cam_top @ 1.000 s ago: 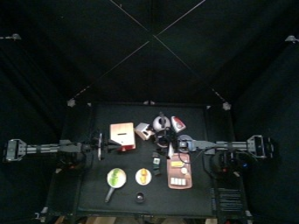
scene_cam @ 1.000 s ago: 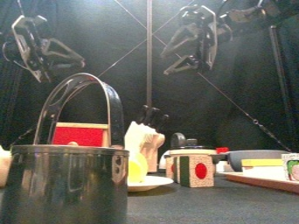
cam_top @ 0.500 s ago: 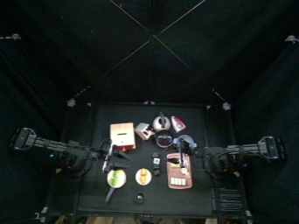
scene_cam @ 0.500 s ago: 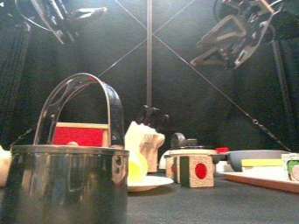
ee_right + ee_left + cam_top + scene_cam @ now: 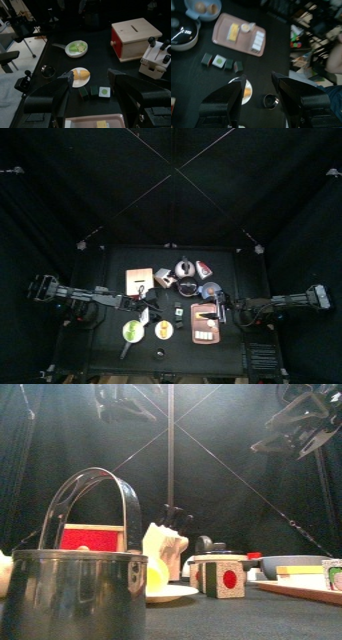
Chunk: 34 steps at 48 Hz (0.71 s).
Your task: Grab corn top
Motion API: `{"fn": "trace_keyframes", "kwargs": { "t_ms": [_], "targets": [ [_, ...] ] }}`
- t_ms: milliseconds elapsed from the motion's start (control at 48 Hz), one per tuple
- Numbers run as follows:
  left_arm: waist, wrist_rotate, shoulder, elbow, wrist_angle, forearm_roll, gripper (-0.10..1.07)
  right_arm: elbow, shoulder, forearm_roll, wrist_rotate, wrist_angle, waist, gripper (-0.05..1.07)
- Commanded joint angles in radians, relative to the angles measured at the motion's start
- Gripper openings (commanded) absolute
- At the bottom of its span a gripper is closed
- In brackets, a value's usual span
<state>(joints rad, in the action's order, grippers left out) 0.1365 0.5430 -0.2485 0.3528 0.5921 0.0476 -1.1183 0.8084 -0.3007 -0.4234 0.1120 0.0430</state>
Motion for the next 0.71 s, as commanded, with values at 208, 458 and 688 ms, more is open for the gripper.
{"fn": "trace_keyframes", "kwargs": {
  "t_ms": [208,458,688],
  "targets": [
    [0.06,0.41,0.249,-0.238,0.4,0.322,0.84,-0.005,0.0,0.008,0.0,-0.087,0.003,0.9],
    [0.141,0.736,0.327,-0.227,0.474,0.514,0.85,-0.02,0.008,0.063,0.0,-0.124,0.003,0.9],
    [0.143,0.83,0.371,-0.193,0.413,0.488,0.87,-0.02,0.011,0.064,0.0,-0.146,0.003,0.9]
  ]
}}
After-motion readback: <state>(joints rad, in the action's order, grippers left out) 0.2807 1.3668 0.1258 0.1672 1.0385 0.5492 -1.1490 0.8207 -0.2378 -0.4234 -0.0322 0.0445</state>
